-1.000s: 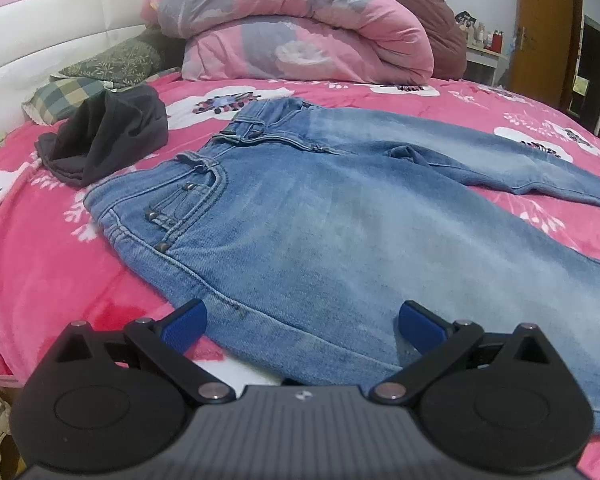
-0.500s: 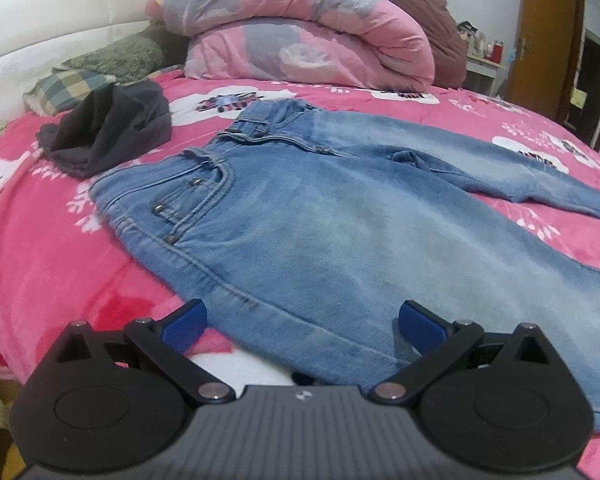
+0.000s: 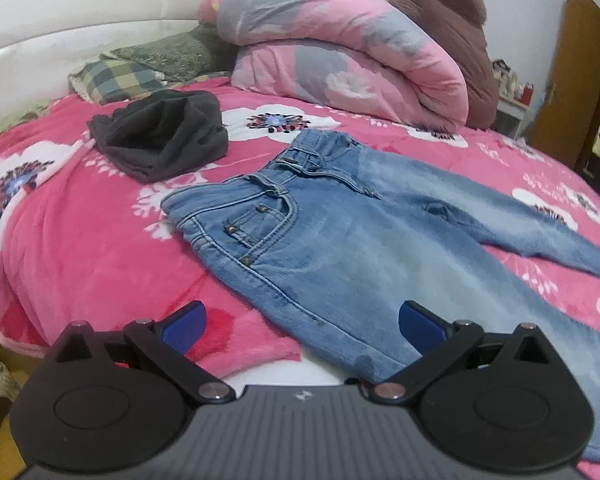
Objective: Fold clothes
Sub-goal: 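Roll the right gripper and pinch the blue jeans leg hem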
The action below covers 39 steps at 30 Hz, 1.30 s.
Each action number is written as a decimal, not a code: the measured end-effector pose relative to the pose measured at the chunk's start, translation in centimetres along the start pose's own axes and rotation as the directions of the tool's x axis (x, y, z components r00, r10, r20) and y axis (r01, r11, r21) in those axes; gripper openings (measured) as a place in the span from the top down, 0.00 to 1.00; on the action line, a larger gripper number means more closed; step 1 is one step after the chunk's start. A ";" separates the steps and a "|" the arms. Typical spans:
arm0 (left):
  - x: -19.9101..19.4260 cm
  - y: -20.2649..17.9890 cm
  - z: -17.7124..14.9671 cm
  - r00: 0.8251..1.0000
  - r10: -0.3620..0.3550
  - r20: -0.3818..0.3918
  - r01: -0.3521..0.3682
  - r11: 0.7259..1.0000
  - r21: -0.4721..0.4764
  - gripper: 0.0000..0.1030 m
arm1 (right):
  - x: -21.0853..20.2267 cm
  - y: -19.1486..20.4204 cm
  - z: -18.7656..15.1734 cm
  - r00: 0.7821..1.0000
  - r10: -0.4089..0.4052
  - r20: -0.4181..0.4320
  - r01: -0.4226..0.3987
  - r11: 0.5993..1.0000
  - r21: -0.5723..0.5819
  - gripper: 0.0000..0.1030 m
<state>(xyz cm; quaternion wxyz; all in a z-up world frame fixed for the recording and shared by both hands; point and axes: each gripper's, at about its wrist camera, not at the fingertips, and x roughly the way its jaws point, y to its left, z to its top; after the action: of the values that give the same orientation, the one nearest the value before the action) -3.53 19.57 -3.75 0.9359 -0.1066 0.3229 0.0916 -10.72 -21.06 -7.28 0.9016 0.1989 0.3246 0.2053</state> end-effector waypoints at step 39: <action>3.3 -4.4 -0.8 0.977 0.194 -0.086 -0.185 0.977 0.107 0.00 | 8.3 -4.0 -3.3 0.877 0.463 0.125 -0.327 0.387 0.862 0.01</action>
<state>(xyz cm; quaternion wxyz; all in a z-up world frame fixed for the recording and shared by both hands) -0.41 15.51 -5.78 0.9105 -0.0333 0.3801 0.1593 -6.12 -19.55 -15.84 0.5779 0.6792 0.3859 0.2364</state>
